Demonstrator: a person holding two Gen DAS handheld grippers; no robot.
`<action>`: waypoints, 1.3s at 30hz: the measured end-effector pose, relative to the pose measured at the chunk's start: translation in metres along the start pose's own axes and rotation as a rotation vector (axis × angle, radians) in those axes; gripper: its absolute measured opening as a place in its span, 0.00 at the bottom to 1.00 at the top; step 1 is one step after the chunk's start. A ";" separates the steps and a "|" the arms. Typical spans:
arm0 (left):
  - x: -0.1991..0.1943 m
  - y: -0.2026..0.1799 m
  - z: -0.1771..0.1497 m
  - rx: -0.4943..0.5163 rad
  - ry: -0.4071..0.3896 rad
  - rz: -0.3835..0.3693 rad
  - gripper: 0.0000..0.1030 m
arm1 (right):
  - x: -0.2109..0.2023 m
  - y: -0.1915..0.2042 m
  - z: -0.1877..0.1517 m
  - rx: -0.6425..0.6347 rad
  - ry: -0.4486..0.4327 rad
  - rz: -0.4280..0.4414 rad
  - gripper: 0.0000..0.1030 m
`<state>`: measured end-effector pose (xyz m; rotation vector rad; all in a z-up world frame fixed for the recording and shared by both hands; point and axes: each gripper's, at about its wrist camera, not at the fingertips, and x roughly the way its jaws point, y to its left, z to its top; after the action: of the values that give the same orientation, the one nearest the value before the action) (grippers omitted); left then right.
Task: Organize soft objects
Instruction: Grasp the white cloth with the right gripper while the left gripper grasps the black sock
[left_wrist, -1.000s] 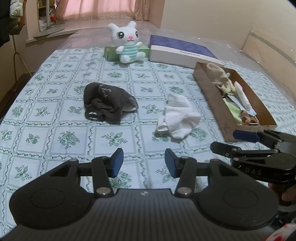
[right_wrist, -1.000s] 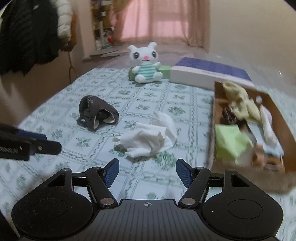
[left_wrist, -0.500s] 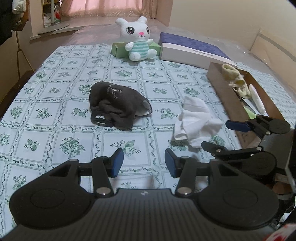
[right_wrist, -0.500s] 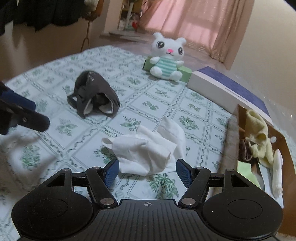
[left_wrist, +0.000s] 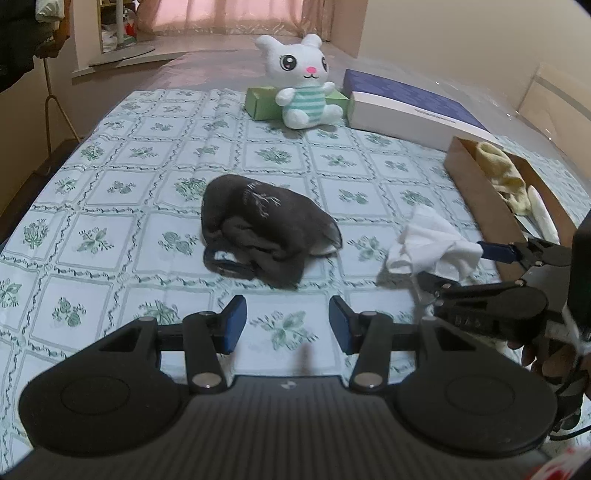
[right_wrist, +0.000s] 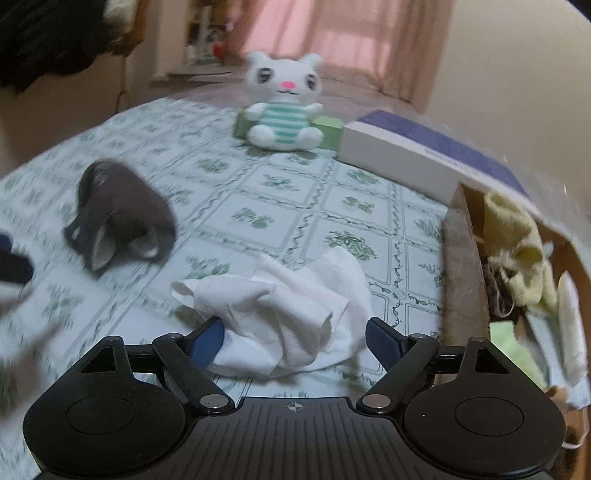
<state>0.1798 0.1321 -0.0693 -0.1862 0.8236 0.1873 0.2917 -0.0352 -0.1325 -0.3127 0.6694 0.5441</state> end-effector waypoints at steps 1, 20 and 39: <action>0.002 0.001 0.002 -0.002 -0.002 0.001 0.45 | 0.004 -0.005 0.002 0.035 0.002 0.002 0.83; 0.040 0.017 0.031 -0.057 -0.073 -0.026 0.48 | 0.029 -0.022 0.003 0.118 -0.048 0.021 0.17; 0.109 0.003 0.056 -0.098 0.004 0.032 0.37 | 0.034 -0.025 0.002 0.125 -0.048 0.050 0.16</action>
<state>0.2907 0.1584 -0.1132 -0.2650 0.8219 0.2578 0.3292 -0.0420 -0.1514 -0.1656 0.6633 0.5533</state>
